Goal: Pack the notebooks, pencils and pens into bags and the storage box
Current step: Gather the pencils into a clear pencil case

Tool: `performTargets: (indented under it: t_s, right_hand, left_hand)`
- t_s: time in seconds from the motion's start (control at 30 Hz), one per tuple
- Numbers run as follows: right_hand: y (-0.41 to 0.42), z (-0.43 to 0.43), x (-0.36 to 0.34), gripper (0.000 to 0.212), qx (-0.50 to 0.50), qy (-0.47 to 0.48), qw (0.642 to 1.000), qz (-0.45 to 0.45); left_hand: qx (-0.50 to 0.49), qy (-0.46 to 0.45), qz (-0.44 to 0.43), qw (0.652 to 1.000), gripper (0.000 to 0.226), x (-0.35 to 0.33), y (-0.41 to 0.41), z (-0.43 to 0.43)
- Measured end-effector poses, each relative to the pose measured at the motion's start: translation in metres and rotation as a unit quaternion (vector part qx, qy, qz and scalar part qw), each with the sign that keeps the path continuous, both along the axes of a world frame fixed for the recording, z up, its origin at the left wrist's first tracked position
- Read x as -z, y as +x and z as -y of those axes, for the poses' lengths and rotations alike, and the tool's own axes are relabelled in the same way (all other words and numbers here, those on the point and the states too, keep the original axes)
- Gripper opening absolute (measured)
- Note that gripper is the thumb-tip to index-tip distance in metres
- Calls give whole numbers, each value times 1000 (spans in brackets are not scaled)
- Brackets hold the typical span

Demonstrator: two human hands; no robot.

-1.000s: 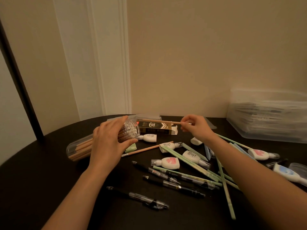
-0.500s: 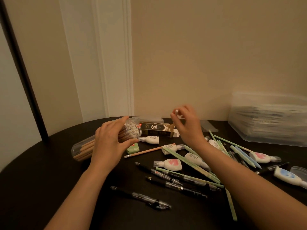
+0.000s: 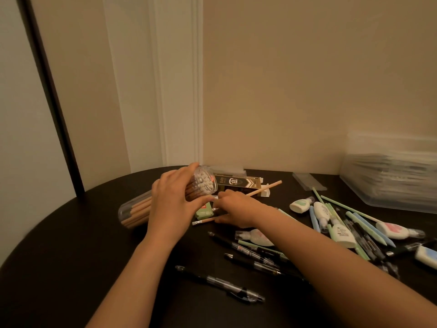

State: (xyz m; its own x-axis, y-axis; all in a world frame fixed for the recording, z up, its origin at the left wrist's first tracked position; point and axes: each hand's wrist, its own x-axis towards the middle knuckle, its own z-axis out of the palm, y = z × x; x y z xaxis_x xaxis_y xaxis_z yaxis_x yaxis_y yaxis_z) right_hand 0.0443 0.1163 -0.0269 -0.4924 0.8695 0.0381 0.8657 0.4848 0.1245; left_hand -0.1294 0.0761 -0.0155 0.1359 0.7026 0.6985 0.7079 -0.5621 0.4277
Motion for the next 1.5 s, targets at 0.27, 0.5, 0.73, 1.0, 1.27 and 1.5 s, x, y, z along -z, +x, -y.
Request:
performTargets:
  t_s: [0.27, 0.5, 0.73, 1.0, 1.27, 1.5]
  right_hand:
    - [4, 6, 1, 27, -94, 126, 984, 88]
    - [37, 20, -28, 25, -65, 216, 973, 45]
    - [76, 53, -43, 19, 70, 202, 976, -36]
    - [86, 80, -60, 29, 171, 78, 954, -232]
    - [78, 100, -77, 45, 165, 11, 824, -542]
    - [93, 100, -72, 45, 207, 40, 616, -759]
  left_hand:
    - [-2, 4, -4, 1000, 75, -1, 2, 2]
    - [15, 19, 5, 1000, 74, -1, 10, 6]
    - [67, 12, -30, 997, 75, 0, 31, 25]
    - [140, 15, -57, 988, 74, 4, 57, 49]
    - [145, 15, -75, 986, 75, 7, 63, 52]
    - [110, -1, -90, 990, 75, 13, 59, 46]
